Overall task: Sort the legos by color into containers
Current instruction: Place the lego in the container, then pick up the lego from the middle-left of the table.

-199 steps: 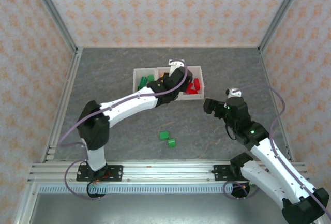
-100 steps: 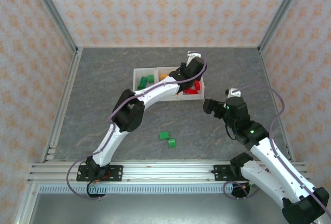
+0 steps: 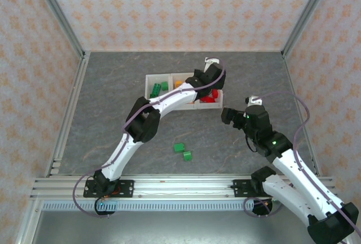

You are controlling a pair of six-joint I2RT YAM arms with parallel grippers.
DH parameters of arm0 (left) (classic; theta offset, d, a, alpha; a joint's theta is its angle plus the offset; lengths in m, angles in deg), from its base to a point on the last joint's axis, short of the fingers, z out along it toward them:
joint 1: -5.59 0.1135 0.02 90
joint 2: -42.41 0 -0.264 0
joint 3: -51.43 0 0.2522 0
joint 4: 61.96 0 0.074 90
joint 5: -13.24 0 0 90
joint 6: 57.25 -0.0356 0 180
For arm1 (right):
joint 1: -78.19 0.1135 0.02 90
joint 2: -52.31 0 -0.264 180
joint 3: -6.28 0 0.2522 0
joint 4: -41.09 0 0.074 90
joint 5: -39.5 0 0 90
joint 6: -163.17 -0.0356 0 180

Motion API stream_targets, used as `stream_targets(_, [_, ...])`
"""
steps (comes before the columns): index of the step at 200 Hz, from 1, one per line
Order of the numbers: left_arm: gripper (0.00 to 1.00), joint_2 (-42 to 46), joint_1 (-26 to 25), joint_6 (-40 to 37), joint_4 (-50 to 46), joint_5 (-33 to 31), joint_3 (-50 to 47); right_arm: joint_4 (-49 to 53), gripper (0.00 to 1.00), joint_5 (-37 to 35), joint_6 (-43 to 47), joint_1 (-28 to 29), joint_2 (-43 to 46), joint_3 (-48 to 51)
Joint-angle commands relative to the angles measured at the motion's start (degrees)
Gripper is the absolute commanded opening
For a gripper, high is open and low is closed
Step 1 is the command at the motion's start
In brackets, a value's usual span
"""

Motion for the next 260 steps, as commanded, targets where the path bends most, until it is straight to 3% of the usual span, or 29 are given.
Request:
stream_targets(1, [0.99,4.22,0.97,0.84,-3.71,0.12,1.04,-1.16,1.00,-0.35,-0.06,0.37,-0.05,0.61])
stream_targets(34, [0.99,9.28,1.06,2.93,-5.16,0.89,-3.31,-1.29,1.00,-0.25,-0.01,0.37,-0.01,0.60])
stream_targets(82, [0.99,25.83,-0.22,6.10,3.58,3.00,-28.23,-1.38,0.99,-0.08,-0.01,0.44,-0.17,0.64])
stream_targets(134, [0.99,38.18,-5.90,9.57,-1.21,-1.50,-44.36,-1.38,1.00,0.27,0.16,0.48,-0.58,0.68])
stream_targets(157, [0.99,42.76,-9.01,15.40,-4.55,-2.54,-51.01,-1.38,1.00,0.26,0.16,0.44,-0.62,0.62])
stream_targets(205, [0.99,48.71,-15.01,37.37,-13.60,-1.49,-62.33,-1.47,1.00,0.38,0.14,0.52,-0.71,0.69])
stream_targets(260, [0.99,49.25,-18.54,47.04,-6.31,7.69,-71.18,-1.47,1.00,0.88,0.18,0.53,-0.56,0.67])
